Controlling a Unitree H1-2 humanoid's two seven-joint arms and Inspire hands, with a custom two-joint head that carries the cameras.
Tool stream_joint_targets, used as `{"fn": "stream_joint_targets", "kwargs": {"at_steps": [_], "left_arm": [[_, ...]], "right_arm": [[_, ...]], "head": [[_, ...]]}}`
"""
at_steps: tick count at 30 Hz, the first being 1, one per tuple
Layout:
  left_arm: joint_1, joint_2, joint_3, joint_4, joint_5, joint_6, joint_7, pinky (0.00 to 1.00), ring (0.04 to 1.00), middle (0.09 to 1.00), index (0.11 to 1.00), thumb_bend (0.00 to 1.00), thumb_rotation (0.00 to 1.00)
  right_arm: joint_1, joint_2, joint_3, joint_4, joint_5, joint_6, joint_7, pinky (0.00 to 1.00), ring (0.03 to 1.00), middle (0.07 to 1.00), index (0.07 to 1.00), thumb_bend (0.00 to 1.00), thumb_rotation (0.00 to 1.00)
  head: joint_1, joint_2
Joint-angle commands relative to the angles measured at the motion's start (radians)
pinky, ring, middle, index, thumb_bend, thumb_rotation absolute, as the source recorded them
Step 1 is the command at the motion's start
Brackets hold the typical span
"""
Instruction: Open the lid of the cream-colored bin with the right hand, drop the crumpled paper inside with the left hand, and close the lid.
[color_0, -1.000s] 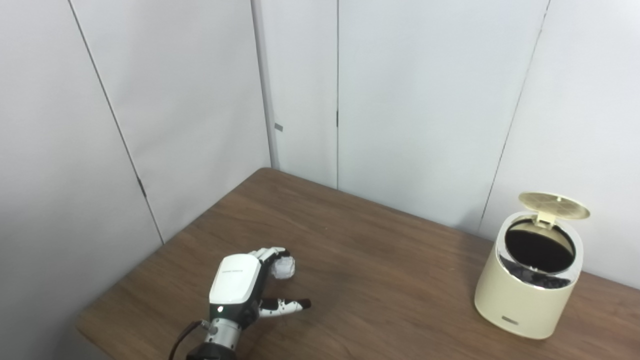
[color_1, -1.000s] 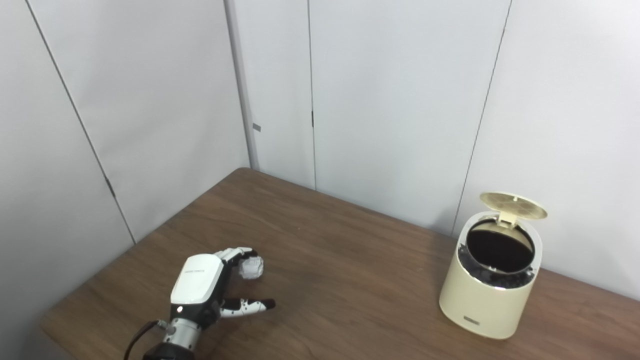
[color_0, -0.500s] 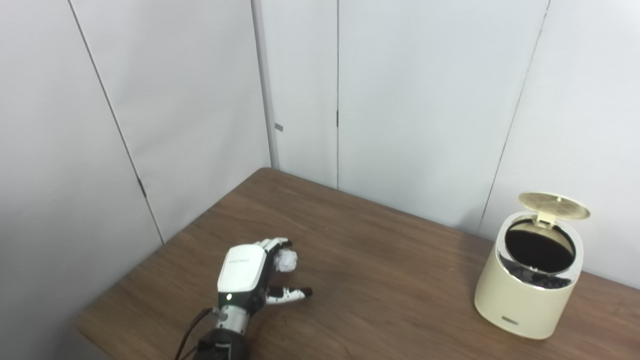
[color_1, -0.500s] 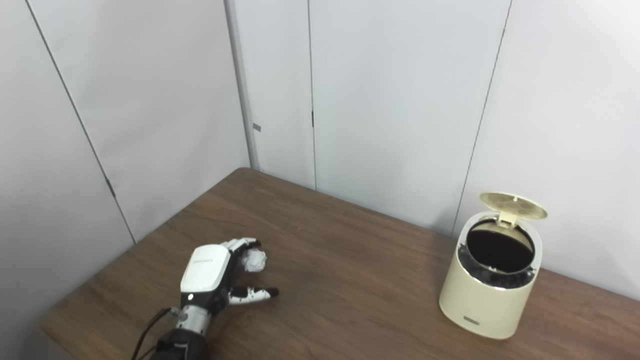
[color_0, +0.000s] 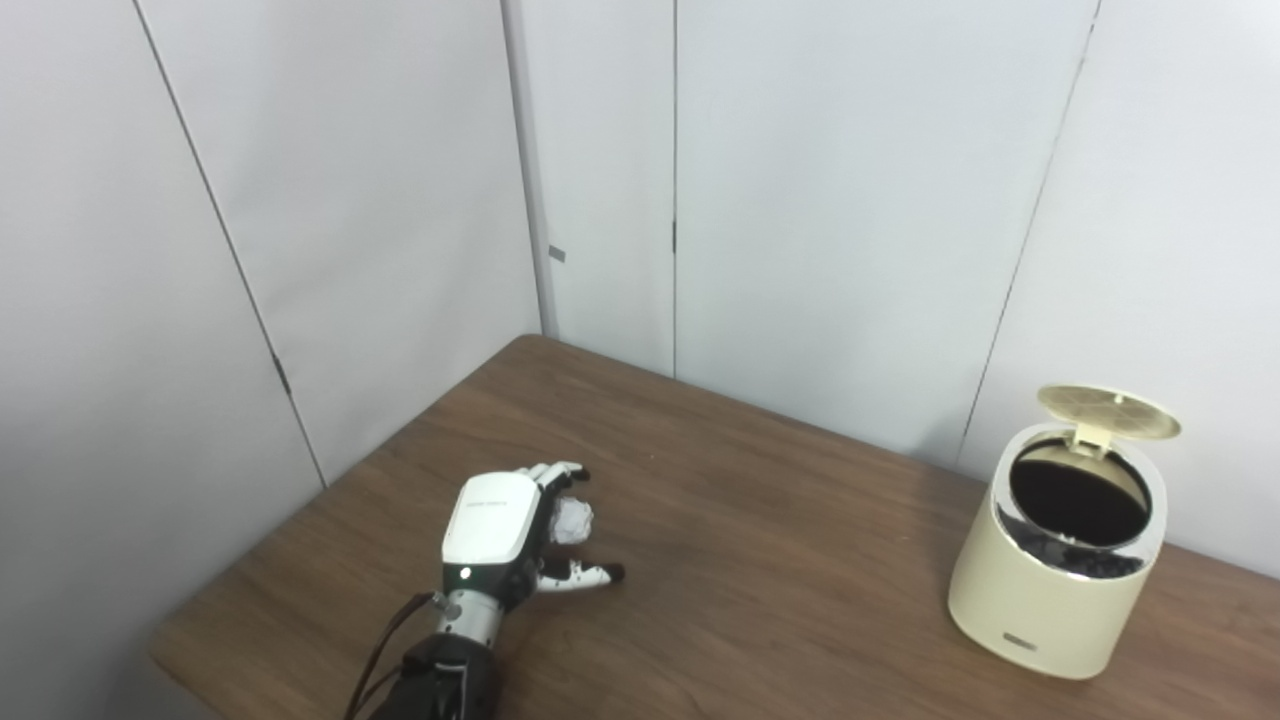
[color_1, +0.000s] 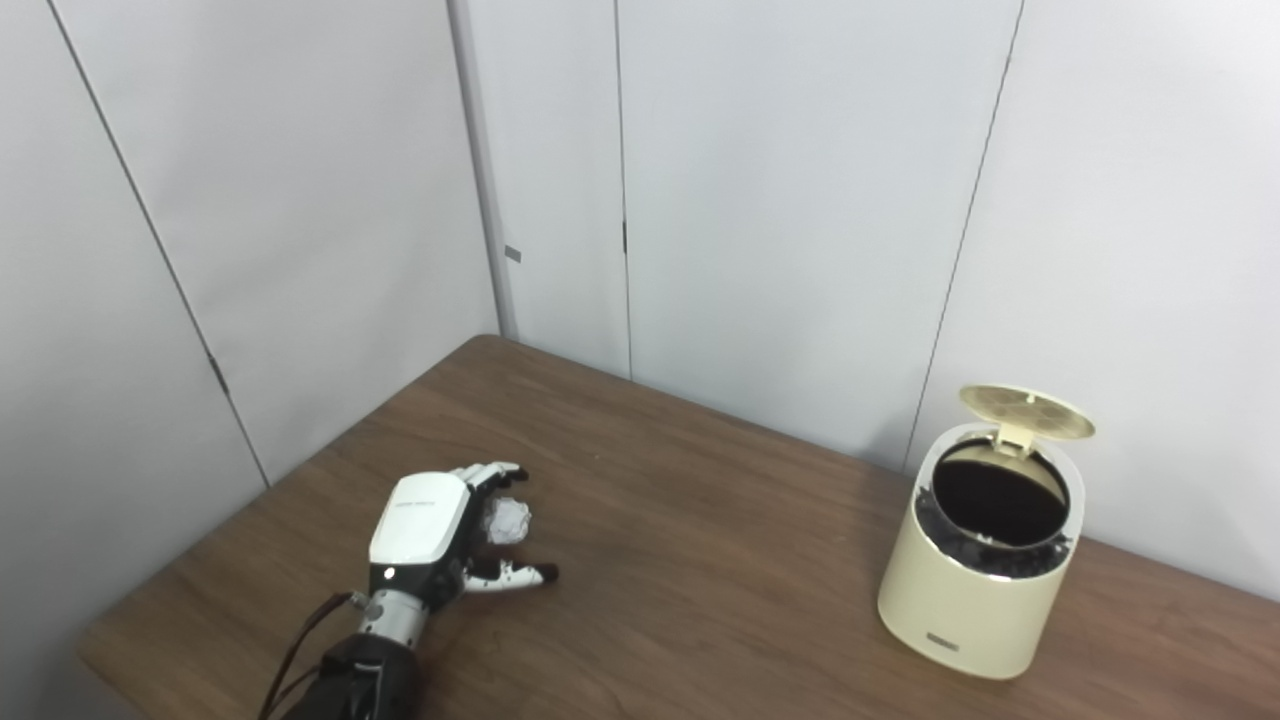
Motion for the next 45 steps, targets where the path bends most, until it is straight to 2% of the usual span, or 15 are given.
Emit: {"fn": "stream_joint_targets", "kwargs": {"at_steps": [1,3,6,8,12,16,19,23,28,30,35,38,40,42,45], "left_arm": [[-0.025,0.036,-0.003,-0.023,0.006,0.006,0.006,0.53,0.644,0.703,0.739,0.89,0.43],[-0.027,0.047,-0.011,0.003,0.004,0.002,0.006,0.54,0.653,0.712,0.738,0.86,0.46],[-0.022,0.052,-0.027,-0.041,0.014,0.048,-0.061,0.52,0.651,0.716,0.732,0.82,0.47],[-0.023,0.057,-0.035,-0.049,0.018,0.063,-0.082,0.5,0.632,0.698,0.714,0.81,0.49],[-0.029,0.068,-0.047,-0.045,0.018,0.082,-0.11,0.45,0.548,0.608,0.654,0.81,0.47],[-0.025,0.078,-0.061,-0.064,0.032,0.129,-0.172,0.39,0.48,0.549,0.611,0.81,0.48],[-0.014,0.077,-0.064,-0.082,0.028,0.149,-0.188,0.39,0.481,0.556,0.604,0.8,0.48],[0.006,0.077,-0.064,-0.104,0.035,0.179,-0.208,0.43,0.525,0.586,0.617,0.78,0.48],[0.026,0.084,-0.065,-0.116,0.035,0.196,-0.213,0.41,0.515,0.592,0.617,0.78,0.56],[0.034,0.091,-0.065,-0.113,0.028,0.178,-0.205,0.4,0.512,0.591,0.618,0.78,0.57],[0.053,0.101,-0.058,-0.097,0.004,0.117,-0.154,0.37,0.479,0.563,0.594,0.79,0.51],[0.062,0.081,-0.049,-0.07,0.006,0.09,-0.071,0.28,0.333,0.414,0.476,0.84,0.39],[0.064,0.069,-0.051,-0.046,0.014,0.072,-0.016,0.18,0.233,0.308,0.374,0.88,0.28],[0.066,0.051,-0.059,-0.017,0.013,0.056,0.033,0.13,0.176,0.241,0.301,0.9,0.17],[0.068,0.034,-0.071,0.008,0.017,0.043,0.072,0.11,0.15,0.206,0.254,0.89,0.04]], "right_arm": [[0.074,-0.014,-0.009,0.039,-0.025,-0.013,0.003,0.47,0.622,0.653,0.612,0.67,0.7],[0.072,-0.016,-0.007,0.042,-0.028,-0.013,0.005,0.47,0.627,0.654,0.616,0.69,0.71],[0.069,-0.019,-0.006,0.05,-0.033,-0.017,0.007,0.48,0.63,0.656,0.62,0.7,0.72],[0.068,-0.019,-0.006,0.047,-0.027,-0.011,0.011,0.49,0.631,0.658,0.624,0.69,0.72],[0.067,-0.02,-0.005,0.05,-0.035,-0.019,0.011,0.49,0.637,0.663,0.628,0.68,0.72],[0.07,-0.021,-0.006,0.035,-0.03,0.007,0.017,0.5,0.644,0.665,0.629,0.66,0.71],[0.071,-0.028,-0.01,0.033,-0.031,0.016,0.022,0.5,0.652,0.671,0.634,0.62,0.71],[0.071,-0.043,-0.014,0.047,-0.025,0.015,0.034,0.5,0.654,0.673,0.637,0.61,0.71],[0.078,-0.062,-0.022,0.049,0.003,0.027,0.054,0.51,0.653,0.668,0.629,0.6,0.69],[0.08,-0.067,-0.026,0.045,0.013,0.033,0.064,0.51,0.65,0.664,0.626,0.61,0.68],[0.083,-0.078,-0.037,0.031,0.017,0.053,0.074,0.5,0.636,0.652,0.621,0.63,0.68],[0.082,-0.083,-0.045,0.023,0.028,0.067,0.081,0.49,0.623,0.644,0.613,0.64,0.66],[0.082,-0.086,-0.047,0.016,0.032,0.071,0.085,0.49,0.618,0.642,0.611,0.64,0.66],[0.083,-0.09,-0.048,0.009,0.021,0.075,0.085,0.49,0.619,0.645,0.613,0.64,0.66],[0.087,-0.094,-0.049,-0.005,0.013,0.087,0.087,0.49,0.623,0.65,0.615,0.64,0.68]], "head": [[-0.001,0.004],[-0.003,0.005],[-0.004,0.005],[-0.005,0.005],[-0.007,0.005],[-0.008,0.011],[-0.007,0.013],[-0.007,0.02],[-0.007,0.03],[-0.008,0.036],[-0.014,0.044],[-0.019,0.049],[-0.019,0.05],[-0.02,0.052],[-0.024,0.058]]}}
